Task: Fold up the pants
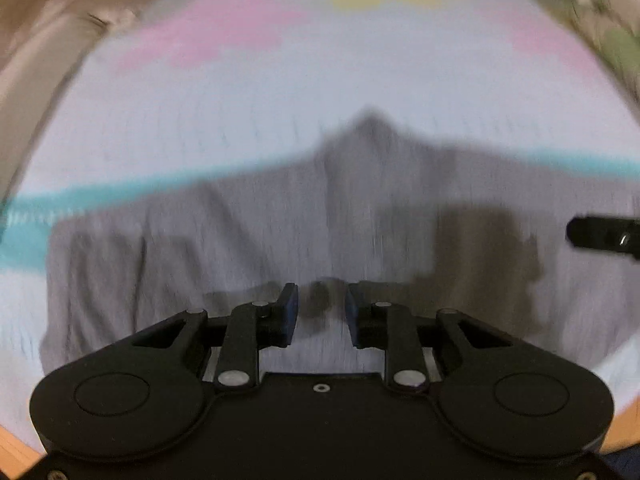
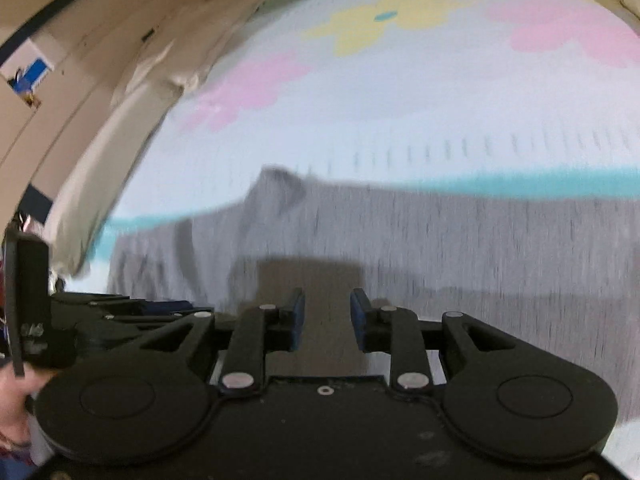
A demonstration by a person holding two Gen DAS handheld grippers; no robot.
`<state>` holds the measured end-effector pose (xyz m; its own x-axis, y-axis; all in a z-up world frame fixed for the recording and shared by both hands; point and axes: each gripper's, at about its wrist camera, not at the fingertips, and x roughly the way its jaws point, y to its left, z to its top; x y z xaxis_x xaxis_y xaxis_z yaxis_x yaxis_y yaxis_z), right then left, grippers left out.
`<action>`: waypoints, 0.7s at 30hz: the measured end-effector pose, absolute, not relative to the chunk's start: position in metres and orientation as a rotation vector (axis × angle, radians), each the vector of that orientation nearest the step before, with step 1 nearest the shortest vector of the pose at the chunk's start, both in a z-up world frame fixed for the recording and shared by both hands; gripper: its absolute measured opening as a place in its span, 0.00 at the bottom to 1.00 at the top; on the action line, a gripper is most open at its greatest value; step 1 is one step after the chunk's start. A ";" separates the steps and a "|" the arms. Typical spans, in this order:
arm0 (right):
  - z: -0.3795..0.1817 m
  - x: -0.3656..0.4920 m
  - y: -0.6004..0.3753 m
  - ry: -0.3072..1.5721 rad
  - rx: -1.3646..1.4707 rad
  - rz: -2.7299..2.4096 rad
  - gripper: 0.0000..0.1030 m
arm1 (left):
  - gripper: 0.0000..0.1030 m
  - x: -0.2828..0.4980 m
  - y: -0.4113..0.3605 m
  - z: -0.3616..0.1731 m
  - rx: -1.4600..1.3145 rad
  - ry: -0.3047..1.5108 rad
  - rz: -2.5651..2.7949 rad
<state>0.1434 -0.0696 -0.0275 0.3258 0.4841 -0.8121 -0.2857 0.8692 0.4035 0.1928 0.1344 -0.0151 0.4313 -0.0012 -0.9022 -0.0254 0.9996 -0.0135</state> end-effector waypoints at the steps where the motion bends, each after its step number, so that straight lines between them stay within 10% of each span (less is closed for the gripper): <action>1: -0.023 0.148 -0.066 1.119 0.193 0.511 0.31 | 0.34 0.200 0.136 -0.011 -0.051 1.110 0.031; 21: -0.052 0.255 0.066 1.176 0.124 0.622 0.33 | 0.34 0.195 0.159 -0.057 -0.229 1.198 0.075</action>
